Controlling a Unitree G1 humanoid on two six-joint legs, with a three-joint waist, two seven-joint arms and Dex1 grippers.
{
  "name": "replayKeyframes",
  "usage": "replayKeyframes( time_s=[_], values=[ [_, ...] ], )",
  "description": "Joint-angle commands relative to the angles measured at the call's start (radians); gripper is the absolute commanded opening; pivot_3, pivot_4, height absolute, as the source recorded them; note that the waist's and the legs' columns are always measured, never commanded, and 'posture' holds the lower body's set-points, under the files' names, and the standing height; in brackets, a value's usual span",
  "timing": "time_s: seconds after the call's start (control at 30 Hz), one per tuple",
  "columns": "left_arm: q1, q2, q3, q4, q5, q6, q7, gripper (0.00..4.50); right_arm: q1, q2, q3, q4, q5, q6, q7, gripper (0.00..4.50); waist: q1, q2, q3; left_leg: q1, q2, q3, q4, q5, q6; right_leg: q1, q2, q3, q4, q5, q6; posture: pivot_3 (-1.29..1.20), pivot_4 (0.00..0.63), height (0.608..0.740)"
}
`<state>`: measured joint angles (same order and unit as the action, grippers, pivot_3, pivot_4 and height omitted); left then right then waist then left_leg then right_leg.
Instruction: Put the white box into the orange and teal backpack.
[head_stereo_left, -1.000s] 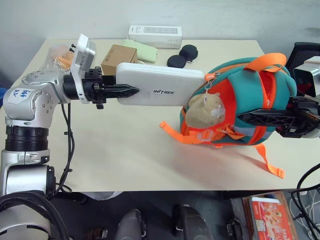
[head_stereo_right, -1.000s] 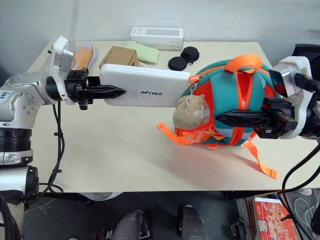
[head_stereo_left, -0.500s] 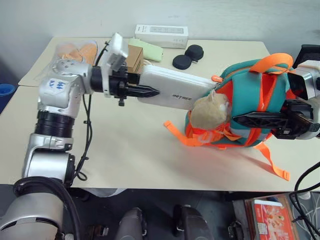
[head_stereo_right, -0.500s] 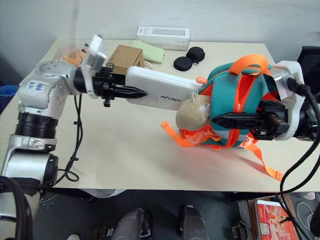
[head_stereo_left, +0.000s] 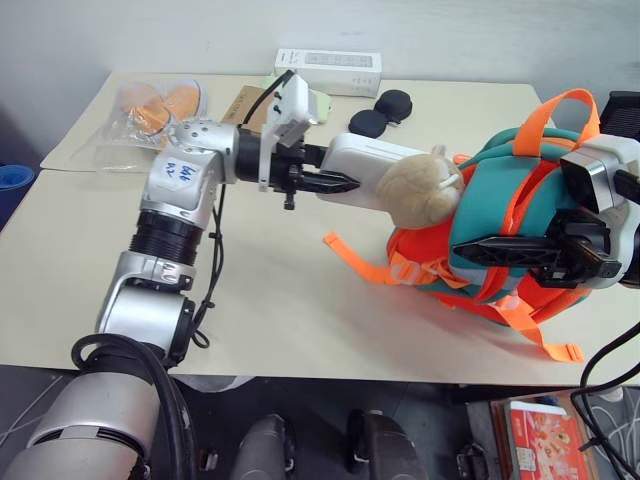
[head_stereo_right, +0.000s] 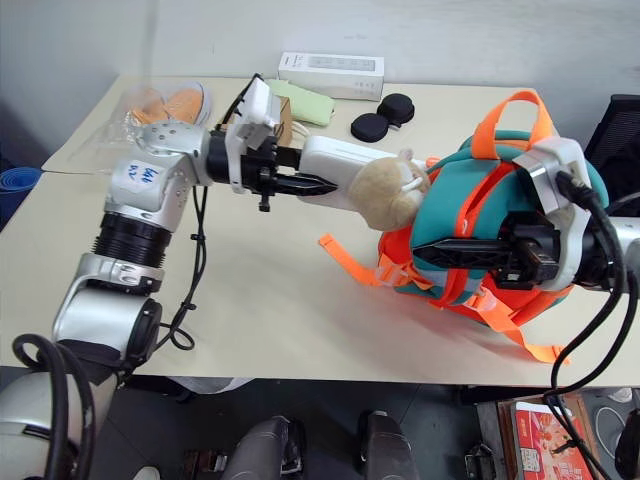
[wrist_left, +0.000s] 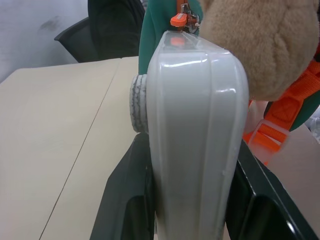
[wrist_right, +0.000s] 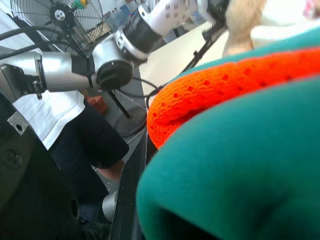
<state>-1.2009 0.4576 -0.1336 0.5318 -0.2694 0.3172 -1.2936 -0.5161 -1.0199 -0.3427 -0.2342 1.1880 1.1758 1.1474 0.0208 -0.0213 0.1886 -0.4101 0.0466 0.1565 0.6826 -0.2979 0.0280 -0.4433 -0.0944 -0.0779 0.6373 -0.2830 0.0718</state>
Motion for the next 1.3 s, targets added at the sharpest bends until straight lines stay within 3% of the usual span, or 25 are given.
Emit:
replayKeyframes(
  time_s=[0.03,0.27,0.57,0.93,1.1,1.3],
  values=[
    [-0.006,0.098,0.014,0.007,-0.009,0.026,-0.124,1.27,0.029,-0.077,-0.089,-0.015,0.018,-0.007,0.05,0.03,-0.005,0.0,0.0,0.0,0.0,0.0,0.0,0.0,0.0,0.0,0.0,0.0,0.0,0.0,0.0,0.0,0.15,0.74],
    [-0.035,0.197,0.013,-0.021,-0.058,0.14,-0.289,1.27,0.066,-0.147,-0.132,0.0,0.032,-0.005,0.105,0.03,-0.021,0.0,0.0,0.0,0.0,0.0,0.0,0.0,0.0,0.0,0.002,0.0,0.0,0.0,0.0,0.0,0.15,0.74],
    [-0.1,0.012,0.028,0.068,-0.03,0.038,-0.146,1.27,0.042,-0.121,-0.078,-0.026,0.03,-0.016,0.101,0.03,0.0,0.0,0.0,-0.001,-0.001,0.0,0.001,-0.001,0.001,0.0,0.001,0.0,0.0,0.0,0.0,0.0,0.15,0.74],
    [-0.22,-0.018,0.096,0.159,-0.087,0.129,-0.22,1.27,0.079,-0.124,-0.071,-0.048,0.02,-0.031,0.115,0.03,-0.005,0.0,0.0,-0.001,0.0,0.0,0.001,-0.001,0.001,0.0,0.003,0.0,0.0,0.0,0.0,0.0,0.15,0.74],
    [-0.169,-0.068,0.029,0.155,-0.027,0.047,-0.25,1.27,0.075,-0.118,-0.075,-0.054,0.032,-0.034,0.099,0.03,-0.005,0.0,0.0,-0.001,-0.001,0.0,0.001,-0.001,0.001,-0.001,0.003,0.0,0.0,0.0,0.0,0.0,0.15,0.74],
    [-0.126,-0.21,-0.02,0.239,0.067,-0.099,-0.101,1.27,0.072,-0.114,-0.09,-0.076,0.064,-0.031,0.075,0.03,0.004,0.0,0.0,-0.001,-0.001,0.0,0.002,-0.001,0.001,0.0,0.001,0.0,0.001,0.0,0.001,0.0,0.15,0.74]
  ],
)
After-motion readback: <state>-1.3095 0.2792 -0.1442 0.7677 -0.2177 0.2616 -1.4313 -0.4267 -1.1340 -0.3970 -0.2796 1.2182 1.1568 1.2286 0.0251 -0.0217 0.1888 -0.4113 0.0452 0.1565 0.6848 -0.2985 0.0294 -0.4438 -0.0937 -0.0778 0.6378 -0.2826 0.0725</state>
